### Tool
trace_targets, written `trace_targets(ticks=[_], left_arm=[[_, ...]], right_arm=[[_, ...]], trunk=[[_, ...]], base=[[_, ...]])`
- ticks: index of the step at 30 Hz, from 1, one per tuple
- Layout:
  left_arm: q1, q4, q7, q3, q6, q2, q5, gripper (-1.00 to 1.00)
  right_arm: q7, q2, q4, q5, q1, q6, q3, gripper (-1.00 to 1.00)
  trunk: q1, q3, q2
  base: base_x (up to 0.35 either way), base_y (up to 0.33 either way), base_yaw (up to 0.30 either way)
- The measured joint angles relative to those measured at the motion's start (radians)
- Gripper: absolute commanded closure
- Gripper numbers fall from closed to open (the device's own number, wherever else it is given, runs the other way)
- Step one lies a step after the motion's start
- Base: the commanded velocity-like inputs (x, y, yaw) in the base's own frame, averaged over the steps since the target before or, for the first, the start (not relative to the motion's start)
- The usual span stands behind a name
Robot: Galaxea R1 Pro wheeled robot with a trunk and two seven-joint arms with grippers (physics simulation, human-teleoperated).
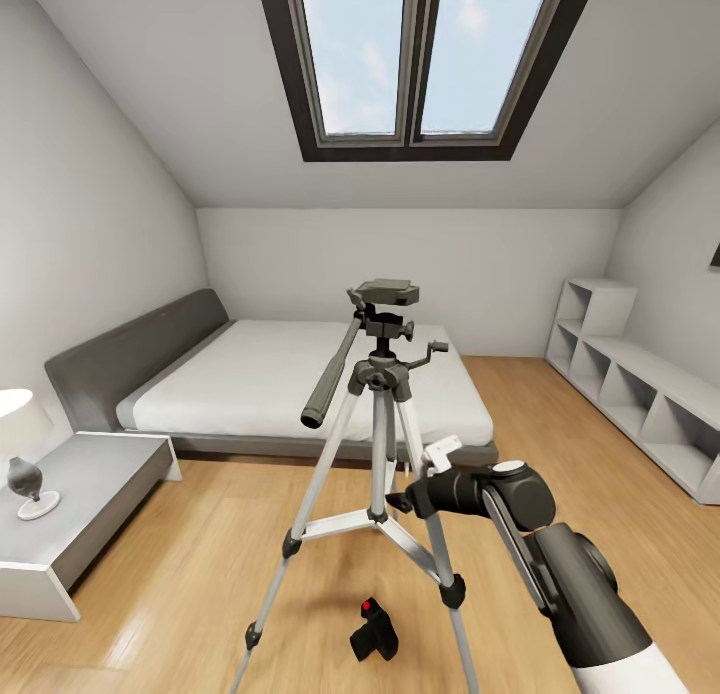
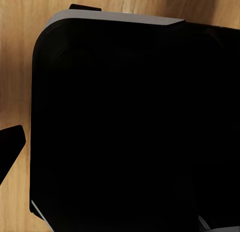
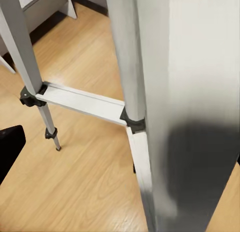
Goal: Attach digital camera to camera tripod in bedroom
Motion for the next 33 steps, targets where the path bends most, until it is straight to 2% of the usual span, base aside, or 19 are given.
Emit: trace_targets(ticks=[3,15,18,21,25,33], left_arm=[[0.000,0.001,0.000,0.000,0.000,0.000,0.000,-1.00],[-0.001,0.000,0.000,0.000,0.000,0.000,0.000,-1.00],[0.000,-0.001,0.000,0.001,0.000,-0.003,0.000,-1.00],[0.000,-0.001,0.000,0.001,0.000,-0.003,0.000,-1.00],[0.000,-0.001,0.000,0.002,0.000,-0.003,0.000,-1.00],[0.000,-0.001,0.000,0.003,0.000,-0.003,0.000,-1.00]], right_arm=[[-0.009,0.007,0.001,0.002,0.000,0.000,0.000,-1.00],[-0.022,0.010,0.001,0.003,0.000,-0.005,-0.004,-1.00],[-0.040,-0.007,-0.002,0.022,0.010,-0.008,-0.021,-1.00],[-0.058,-0.010,-0.002,0.040,0.010,-0.008,-0.038,-1.00],[-0.051,-0.004,0.001,0.051,0.004,-0.004,-0.035,-1.00],[-0.040,-0.021,0.002,0.076,0.002,-0.004,-0.034,-1.00]], trunk=[[0.000,0.000,0.000],[0.000,0.000,0.000],[0.000,0.000,0.000],[0.000,0.000,0.000],[0.000,0.000,0.000],[0.000,0.000,0.000]], base=[[0.000,0.000,0.000],[0.000,0.000,0.000],[0.000,0.000,0.000],[0.000,0.000,0.000],[0.000,0.000,0.000],[0.000,0.000,0.000]])
